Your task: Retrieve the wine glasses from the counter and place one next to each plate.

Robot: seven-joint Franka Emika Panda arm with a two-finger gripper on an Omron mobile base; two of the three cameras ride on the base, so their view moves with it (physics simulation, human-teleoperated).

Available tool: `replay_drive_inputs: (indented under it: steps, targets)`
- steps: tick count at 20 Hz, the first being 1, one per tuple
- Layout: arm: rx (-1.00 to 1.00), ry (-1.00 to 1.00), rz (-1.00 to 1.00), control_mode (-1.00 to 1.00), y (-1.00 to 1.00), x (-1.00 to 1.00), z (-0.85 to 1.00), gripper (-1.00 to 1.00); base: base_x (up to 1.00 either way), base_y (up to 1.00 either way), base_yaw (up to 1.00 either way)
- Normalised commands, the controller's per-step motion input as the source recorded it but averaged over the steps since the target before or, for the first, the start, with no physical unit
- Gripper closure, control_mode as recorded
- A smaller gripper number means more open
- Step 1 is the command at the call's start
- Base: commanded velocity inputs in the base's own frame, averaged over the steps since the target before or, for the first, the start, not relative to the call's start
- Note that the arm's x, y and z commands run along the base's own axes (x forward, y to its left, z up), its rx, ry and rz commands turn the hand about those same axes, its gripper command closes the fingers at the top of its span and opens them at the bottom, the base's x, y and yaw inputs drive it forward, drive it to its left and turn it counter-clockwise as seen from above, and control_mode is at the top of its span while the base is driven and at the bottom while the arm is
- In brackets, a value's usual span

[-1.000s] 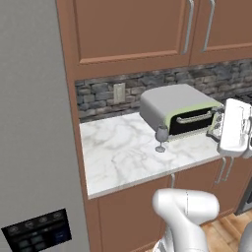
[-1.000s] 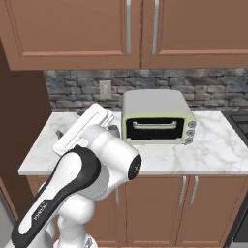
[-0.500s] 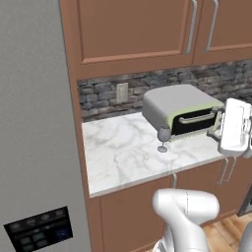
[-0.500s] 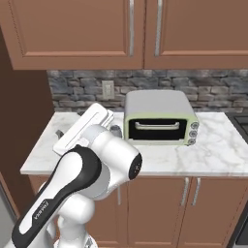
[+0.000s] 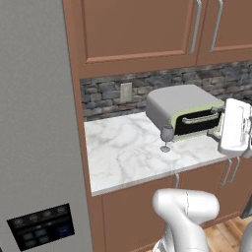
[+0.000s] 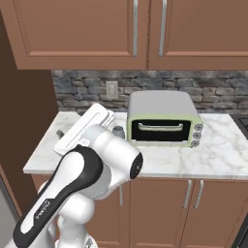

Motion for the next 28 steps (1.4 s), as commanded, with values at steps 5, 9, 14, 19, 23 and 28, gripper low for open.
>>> replay_drive_inputs:
  steps: [5,9,14,19,23,28]
  targets:
    - [0.0,0.01,0.0,-1.0,-0.05,0.21,-0.16,-1.0,0.0,0.0,0.0]
    - [0.0,0.02,0.0,-1.0,-0.09,0.13,-0.12,-1.0,0.0,0.0,0.0]
    - [0.0,0.03,0.0,-1.0,-0.22,0.07,-0.08,-1.0,0.0,0.0,0.0]
    - [0.0,0.06,0.0,-1.0,-0.19,0.0,-0.16,-1.0,0.0,0.0,0.0]
    - [0.0,0.1,0.0,-1.0,-0.1,0.03,-0.18,-1.0,0.0,0.0,0.0]
    - [0.0,0.01,0.0,-1.0,-0.02,0.0,-0.14,-1.0,0.0,0.0,0.0]
